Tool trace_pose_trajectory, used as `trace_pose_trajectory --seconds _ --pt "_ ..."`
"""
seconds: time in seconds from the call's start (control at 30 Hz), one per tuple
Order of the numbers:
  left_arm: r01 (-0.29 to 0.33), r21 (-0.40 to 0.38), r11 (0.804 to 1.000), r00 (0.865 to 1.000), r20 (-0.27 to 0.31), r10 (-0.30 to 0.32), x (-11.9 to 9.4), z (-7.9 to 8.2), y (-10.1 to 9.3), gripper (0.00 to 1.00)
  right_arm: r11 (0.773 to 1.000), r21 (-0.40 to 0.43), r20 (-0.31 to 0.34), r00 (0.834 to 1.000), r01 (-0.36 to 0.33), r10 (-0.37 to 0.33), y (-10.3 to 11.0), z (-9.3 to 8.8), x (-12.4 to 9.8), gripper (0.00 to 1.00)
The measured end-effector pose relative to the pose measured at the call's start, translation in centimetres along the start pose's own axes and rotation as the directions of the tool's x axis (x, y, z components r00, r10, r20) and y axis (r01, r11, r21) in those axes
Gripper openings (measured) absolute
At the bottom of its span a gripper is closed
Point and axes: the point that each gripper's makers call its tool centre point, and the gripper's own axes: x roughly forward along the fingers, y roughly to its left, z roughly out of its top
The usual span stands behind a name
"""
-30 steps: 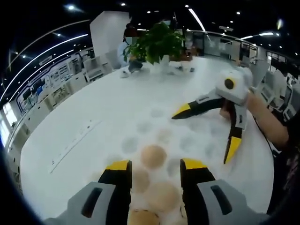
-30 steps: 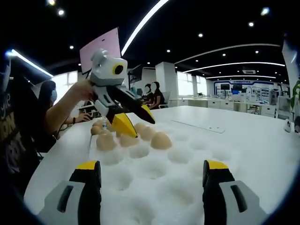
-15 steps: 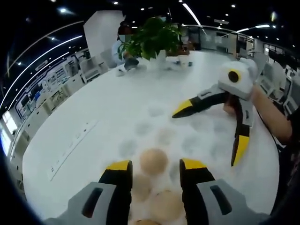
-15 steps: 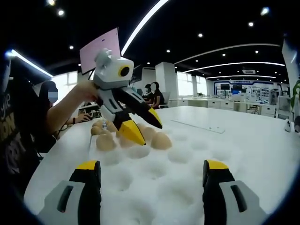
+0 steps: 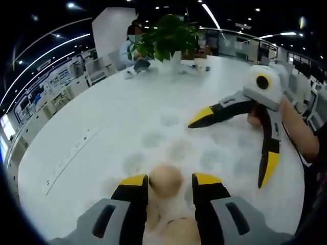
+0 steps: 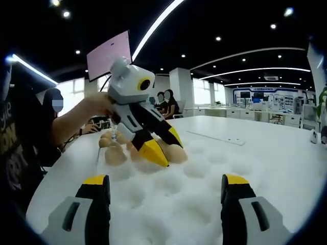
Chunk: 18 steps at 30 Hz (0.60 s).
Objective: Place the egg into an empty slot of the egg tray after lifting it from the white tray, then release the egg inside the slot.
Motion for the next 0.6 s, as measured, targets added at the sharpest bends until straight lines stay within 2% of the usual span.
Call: trace_pose_trajectory --seconds 0.33,0.6 --pt "0.015 -0.079 0.997 1.0 0.023 -0.013 0.4 0.16 0.14 0.31 1.0 0.003 0.007 1.0 0.0 0.0 -0.04 0.15 0.01 0.93" --pt "-0.018 -0.082 0.996 0.999 0.033 0.021 0.35 0.25 0.63 0.25 1.0 0.006 0.013 1.0 0.0 0.0 -0.03 0.22 0.07 0.93"
